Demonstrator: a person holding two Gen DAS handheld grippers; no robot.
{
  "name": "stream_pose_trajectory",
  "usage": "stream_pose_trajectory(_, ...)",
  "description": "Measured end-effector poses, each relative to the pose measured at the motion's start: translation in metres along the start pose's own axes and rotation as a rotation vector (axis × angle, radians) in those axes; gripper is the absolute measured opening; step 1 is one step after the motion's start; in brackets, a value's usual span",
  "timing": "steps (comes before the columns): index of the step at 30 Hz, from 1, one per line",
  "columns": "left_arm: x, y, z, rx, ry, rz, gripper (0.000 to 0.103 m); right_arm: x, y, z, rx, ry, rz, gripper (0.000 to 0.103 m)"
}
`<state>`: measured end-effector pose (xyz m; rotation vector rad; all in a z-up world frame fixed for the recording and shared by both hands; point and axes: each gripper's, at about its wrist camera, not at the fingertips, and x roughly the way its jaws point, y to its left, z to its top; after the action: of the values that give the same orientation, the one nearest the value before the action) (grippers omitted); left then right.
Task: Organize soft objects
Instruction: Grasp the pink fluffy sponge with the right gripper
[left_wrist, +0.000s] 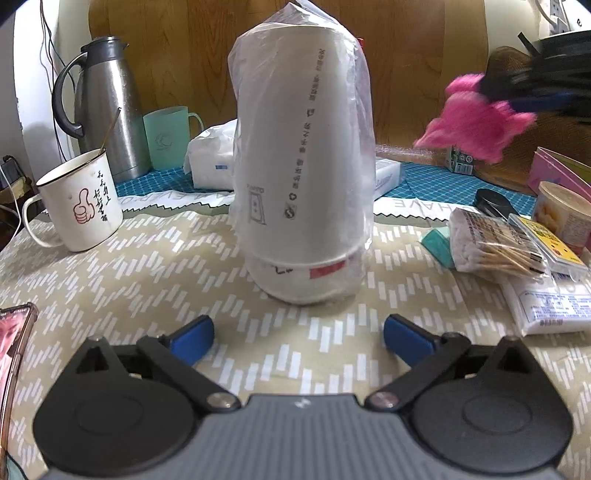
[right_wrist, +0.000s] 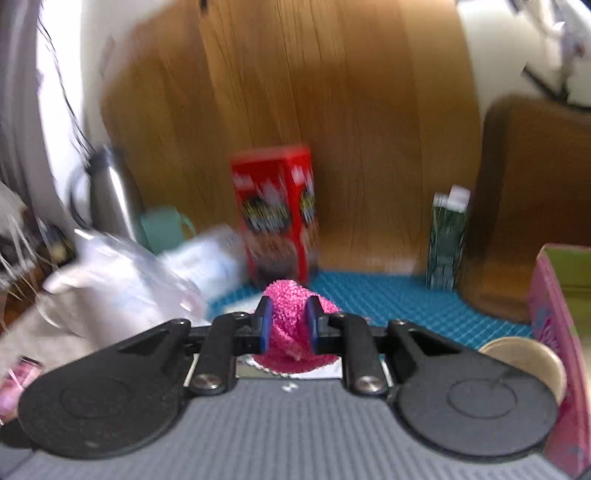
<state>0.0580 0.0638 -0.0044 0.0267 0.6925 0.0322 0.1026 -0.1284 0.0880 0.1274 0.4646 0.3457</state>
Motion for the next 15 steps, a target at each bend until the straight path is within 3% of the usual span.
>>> stream_pose_trajectory(5,0.001,0.001,0.001,0.007,-0.001,-0.002,0.102,-0.063,0.008,-0.03,-0.044,-0.061,0.131,0.022)
stream_pose_trajectory(10,0.0,-0.001,0.0,0.025,-0.008,0.009,0.102,-0.092,0.003,-0.076,-0.007,0.007,0.231,0.022)
stream_pose_trajectory(15,-0.001,-0.004,0.0,0.052,-0.021,0.028,0.102,-0.1,-0.01,-0.107,0.065,0.091,0.198,0.021)
